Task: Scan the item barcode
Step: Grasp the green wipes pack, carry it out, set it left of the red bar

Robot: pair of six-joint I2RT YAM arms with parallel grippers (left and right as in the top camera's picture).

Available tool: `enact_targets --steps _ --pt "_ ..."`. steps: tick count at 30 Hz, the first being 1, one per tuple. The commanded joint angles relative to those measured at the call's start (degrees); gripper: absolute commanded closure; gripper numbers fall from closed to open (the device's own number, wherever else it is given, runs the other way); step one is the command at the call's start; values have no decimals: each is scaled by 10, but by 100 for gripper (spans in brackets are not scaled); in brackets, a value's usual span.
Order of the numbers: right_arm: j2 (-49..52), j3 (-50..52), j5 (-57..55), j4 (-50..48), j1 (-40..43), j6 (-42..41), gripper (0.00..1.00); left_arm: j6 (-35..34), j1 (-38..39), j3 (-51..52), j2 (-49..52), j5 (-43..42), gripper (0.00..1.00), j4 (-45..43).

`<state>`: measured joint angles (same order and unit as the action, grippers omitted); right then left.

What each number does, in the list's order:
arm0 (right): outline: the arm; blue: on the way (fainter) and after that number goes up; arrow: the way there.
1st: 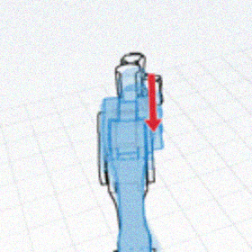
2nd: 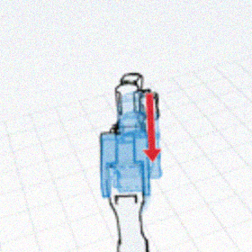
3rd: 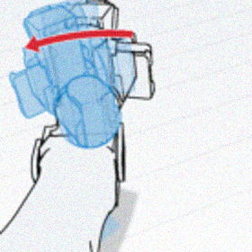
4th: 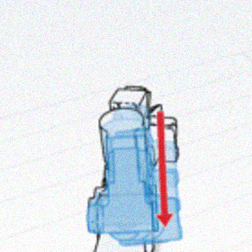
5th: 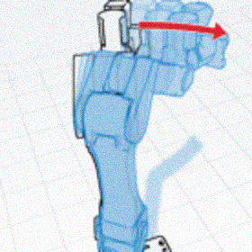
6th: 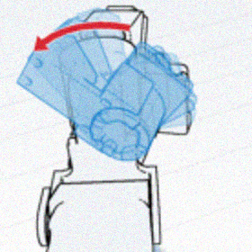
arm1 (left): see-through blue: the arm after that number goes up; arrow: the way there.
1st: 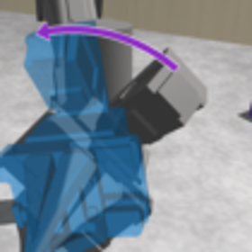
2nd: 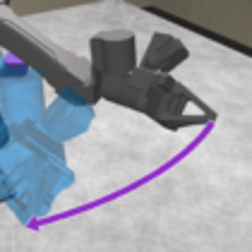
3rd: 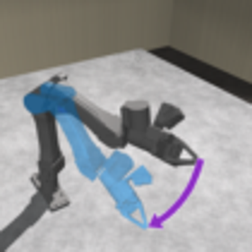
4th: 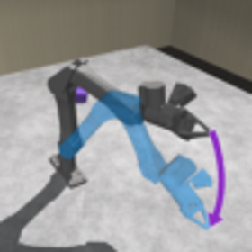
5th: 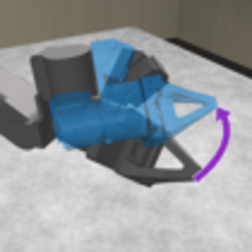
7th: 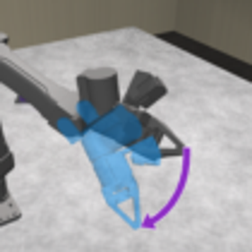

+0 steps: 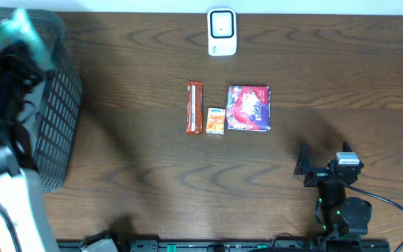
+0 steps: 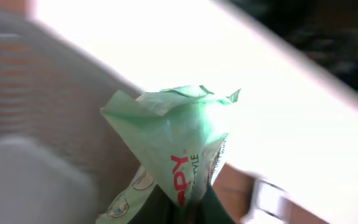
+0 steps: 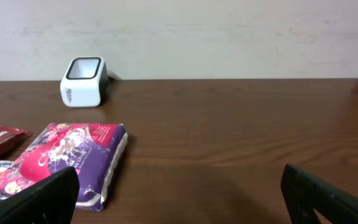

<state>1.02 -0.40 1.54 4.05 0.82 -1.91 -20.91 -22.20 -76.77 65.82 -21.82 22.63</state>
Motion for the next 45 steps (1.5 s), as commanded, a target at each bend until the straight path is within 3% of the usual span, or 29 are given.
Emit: enact_targets --steps 1,6,10,16,18,19,20,21,22,31,34,42,45 --pt "-2 1 1 2 3 -4 1 -17 104 -6 -47 6 93 16" --pt "-2 1 1 2 3 -4 1 -17 248 -6 -25 55 93 76" --pt "-2 1 1 2 3 -4 1 -17 363 -6 101 198 93 138" --pt "-2 1 1 2 3 -4 1 -23 417 -6 285 206 93 133" --pt "-2 1 1 2 3 -4 1 -37 426 -6 328 205 89 130" --pt "-2 1 1 2 3 -4 1 -38 432 -6 357 204 57 119" --pt "-2 1 1 2 3 -4 1 -38 435 -6 371 204 36 113" --pt "-2 1 1 2 3 -4 1 -38 436 -6 384 204 20 106" --pt "-2 1 1 2 3 -4 1 -38 435 -6 388 204 18 103" --pt "-2 1 1 2 3 -4 1 -38 396 -29 267 204 11 138" --pt "-2 1 1 2 3 -4 1 -38 370 -29 189 204 2 196" --pt "-2 1 1 2 3 -4 1 -38 356 -29 78 204 2 411" --pt "-2 1 1 2 3 -4 1 -38 356 -29 75 204 2 441"
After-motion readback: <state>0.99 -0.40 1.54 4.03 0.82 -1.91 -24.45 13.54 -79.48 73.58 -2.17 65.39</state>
